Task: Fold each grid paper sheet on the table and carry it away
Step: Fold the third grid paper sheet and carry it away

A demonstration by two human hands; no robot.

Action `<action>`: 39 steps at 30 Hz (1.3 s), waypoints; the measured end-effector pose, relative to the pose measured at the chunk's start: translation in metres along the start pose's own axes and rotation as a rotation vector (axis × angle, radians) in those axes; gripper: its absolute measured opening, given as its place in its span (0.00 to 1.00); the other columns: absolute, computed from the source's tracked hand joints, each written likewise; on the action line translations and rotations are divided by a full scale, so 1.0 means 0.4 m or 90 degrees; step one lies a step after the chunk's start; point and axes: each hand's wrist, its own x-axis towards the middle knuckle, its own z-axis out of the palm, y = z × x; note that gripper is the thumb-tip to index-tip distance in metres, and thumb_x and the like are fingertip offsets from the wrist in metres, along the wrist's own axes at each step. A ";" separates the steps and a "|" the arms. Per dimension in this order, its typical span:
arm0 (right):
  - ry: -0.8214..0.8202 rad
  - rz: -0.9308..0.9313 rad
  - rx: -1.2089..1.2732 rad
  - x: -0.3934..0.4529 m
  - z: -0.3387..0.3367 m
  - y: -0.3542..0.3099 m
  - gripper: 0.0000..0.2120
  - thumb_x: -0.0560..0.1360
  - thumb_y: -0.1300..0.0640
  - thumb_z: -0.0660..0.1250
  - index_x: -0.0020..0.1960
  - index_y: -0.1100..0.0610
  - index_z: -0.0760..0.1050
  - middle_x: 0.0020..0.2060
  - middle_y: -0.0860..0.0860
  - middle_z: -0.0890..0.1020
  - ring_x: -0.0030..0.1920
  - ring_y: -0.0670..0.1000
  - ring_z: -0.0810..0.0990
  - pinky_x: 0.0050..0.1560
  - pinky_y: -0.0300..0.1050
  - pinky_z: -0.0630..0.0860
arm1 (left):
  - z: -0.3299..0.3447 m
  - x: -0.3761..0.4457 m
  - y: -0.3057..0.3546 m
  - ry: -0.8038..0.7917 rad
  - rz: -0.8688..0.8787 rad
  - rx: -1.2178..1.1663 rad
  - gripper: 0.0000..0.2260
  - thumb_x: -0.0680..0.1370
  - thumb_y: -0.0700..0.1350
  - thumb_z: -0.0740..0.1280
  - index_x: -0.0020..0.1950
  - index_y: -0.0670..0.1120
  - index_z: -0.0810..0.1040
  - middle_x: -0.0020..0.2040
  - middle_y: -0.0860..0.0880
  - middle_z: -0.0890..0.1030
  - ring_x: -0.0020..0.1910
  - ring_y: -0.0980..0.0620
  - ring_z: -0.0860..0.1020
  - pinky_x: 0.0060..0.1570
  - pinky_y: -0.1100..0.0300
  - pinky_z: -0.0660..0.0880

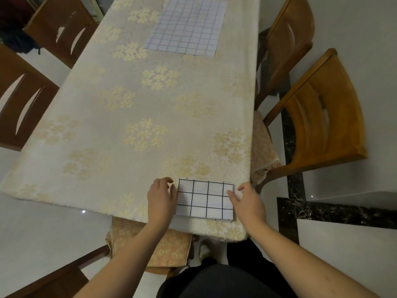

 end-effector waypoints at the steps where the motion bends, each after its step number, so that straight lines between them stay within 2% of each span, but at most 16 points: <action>1: 0.021 -0.046 -0.036 -0.008 0.005 -0.001 0.14 0.78 0.44 0.63 0.54 0.54 0.70 0.44 0.48 0.76 0.41 0.50 0.74 0.34 0.44 0.69 | 0.002 -0.011 0.008 0.030 0.094 0.047 0.08 0.75 0.37 0.69 0.54 0.42 0.78 0.47 0.45 0.79 0.42 0.46 0.77 0.42 0.53 0.73; 3: 0.046 -0.160 -0.055 -0.025 0.023 -0.011 0.13 0.79 0.48 0.62 0.58 0.55 0.72 0.50 0.50 0.78 0.49 0.52 0.76 0.46 0.45 0.73 | 0.016 -0.033 0.022 0.020 0.259 0.087 0.12 0.72 0.35 0.71 0.55 0.40 0.79 0.50 0.42 0.80 0.47 0.43 0.79 0.47 0.50 0.76; 4: 0.056 -0.216 -0.065 -0.032 0.036 -0.020 0.13 0.79 0.50 0.63 0.60 0.56 0.73 0.53 0.51 0.78 0.53 0.53 0.76 0.53 0.47 0.72 | 0.026 -0.044 0.027 -0.010 0.323 0.094 0.14 0.72 0.36 0.71 0.58 0.40 0.79 0.53 0.42 0.80 0.52 0.42 0.79 0.52 0.47 0.77; 7: 0.067 -0.338 -0.135 -0.043 0.088 -0.049 0.17 0.78 0.53 0.64 0.65 0.58 0.73 0.60 0.53 0.78 0.61 0.55 0.76 0.64 0.52 0.70 | 0.056 -0.062 0.018 -0.111 0.434 0.134 0.21 0.78 0.43 0.63 0.70 0.39 0.72 0.69 0.41 0.74 0.70 0.43 0.71 0.69 0.46 0.67; 8: 0.051 -0.358 -0.162 -0.044 0.106 -0.058 0.19 0.79 0.53 0.61 0.69 0.58 0.71 0.64 0.54 0.76 0.66 0.56 0.73 0.68 0.52 0.67 | 0.063 -0.062 0.012 -0.132 0.448 0.146 0.22 0.80 0.45 0.60 0.72 0.39 0.69 0.72 0.42 0.70 0.73 0.44 0.66 0.72 0.47 0.63; 10: 0.016 -0.376 -0.217 -0.045 0.139 -0.066 0.24 0.81 0.52 0.57 0.75 0.58 0.63 0.73 0.54 0.67 0.74 0.55 0.64 0.76 0.51 0.54 | 0.074 -0.062 -0.002 -0.166 0.455 0.160 0.24 0.82 0.48 0.57 0.75 0.39 0.64 0.76 0.42 0.63 0.76 0.46 0.60 0.74 0.49 0.60; 14: -0.032 -0.365 -0.313 -0.032 0.172 -0.053 0.28 0.83 0.49 0.51 0.78 0.58 0.45 0.78 0.52 0.47 0.78 0.52 0.45 0.74 0.52 0.38 | 0.091 -0.056 -0.024 -0.230 0.434 0.183 0.25 0.83 0.52 0.53 0.78 0.41 0.58 0.78 0.44 0.57 0.78 0.49 0.54 0.74 0.50 0.56; 18: -0.062 -0.356 -0.358 -0.021 0.182 -0.034 0.29 0.83 0.45 0.44 0.76 0.56 0.36 0.77 0.50 0.38 0.75 0.49 0.34 0.73 0.49 0.32 | 0.097 -0.054 -0.031 -0.254 0.408 0.181 0.26 0.83 0.53 0.52 0.78 0.42 0.57 0.79 0.45 0.56 0.78 0.49 0.53 0.74 0.50 0.56; 20: -0.065 -0.351 -0.362 -0.021 0.180 -0.031 0.29 0.82 0.44 0.43 0.77 0.56 0.37 0.77 0.50 0.39 0.76 0.49 0.35 0.74 0.49 0.33 | 0.096 -0.052 -0.030 -0.258 0.400 0.183 0.26 0.83 0.54 0.53 0.78 0.42 0.58 0.78 0.44 0.57 0.78 0.48 0.54 0.74 0.50 0.58; 22: -0.042 -0.353 -0.375 -0.023 0.172 -0.027 0.31 0.81 0.42 0.41 0.78 0.57 0.43 0.78 0.51 0.44 0.77 0.50 0.42 0.77 0.50 0.40 | 0.095 -0.050 -0.030 -0.262 0.378 0.188 0.28 0.82 0.55 0.53 0.78 0.41 0.58 0.78 0.43 0.57 0.78 0.47 0.54 0.74 0.49 0.59; 24: -0.025 -0.356 -0.368 -0.022 0.161 -0.018 0.33 0.79 0.39 0.40 0.78 0.57 0.48 0.78 0.51 0.49 0.77 0.51 0.48 0.77 0.50 0.44 | 0.094 -0.048 -0.029 -0.269 0.332 0.203 0.31 0.82 0.59 0.53 0.78 0.42 0.55 0.79 0.43 0.54 0.78 0.47 0.52 0.75 0.49 0.57; 26: -0.025 -0.349 -0.349 -0.017 0.155 -0.006 0.34 0.79 0.38 0.42 0.78 0.57 0.50 0.78 0.51 0.51 0.77 0.51 0.49 0.75 0.49 0.46 | 0.090 -0.042 -0.031 -0.270 0.286 0.220 0.35 0.80 0.63 0.54 0.79 0.42 0.53 0.79 0.42 0.52 0.78 0.46 0.51 0.76 0.49 0.53; 31: -0.046 -0.323 -0.360 -0.008 0.165 0.006 0.35 0.78 0.37 0.41 0.79 0.56 0.44 0.78 0.51 0.45 0.78 0.50 0.42 0.75 0.50 0.43 | 0.082 -0.033 -0.038 -0.293 0.270 0.242 0.39 0.78 0.68 0.50 0.79 0.40 0.53 0.79 0.41 0.52 0.78 0.44 0.50 0.76 0.49 0.51; 36: -0.092 -0.321 -0.369 0.005 0.162 0.010 0.34 0.79 0.36 0.39 0.75 0.53 0.30 0.77 0.49 0.35 0.75 0.48 0.31 0.75 0.46 0.32 | 0.084 -0.029 -0.037 -0.310 0.274 0.260 0.40 0.78 0.69 0.46 0.79 0.41 0.51 0.79 0.42 0.50 0.78 0.44 0.48 0.75 0.49 0.47; 39: -0.132 -0.321 -0.361 0.009 0.143 -0.002 0.35 0.80 0.37 0.43 0.76 0.53 0.31 0.77 0.49 0.34 0.75 0.48 0.31 0.74 0.45 0.32 | 0.082 -0.027 -0.038 -0.334 0.260 0.286 0.40 0.77 0.70 0.43 0.79 0.43 0.43 0.79 0.44 0.42 0.78 0.46 0.41 0.75 0.53 0.39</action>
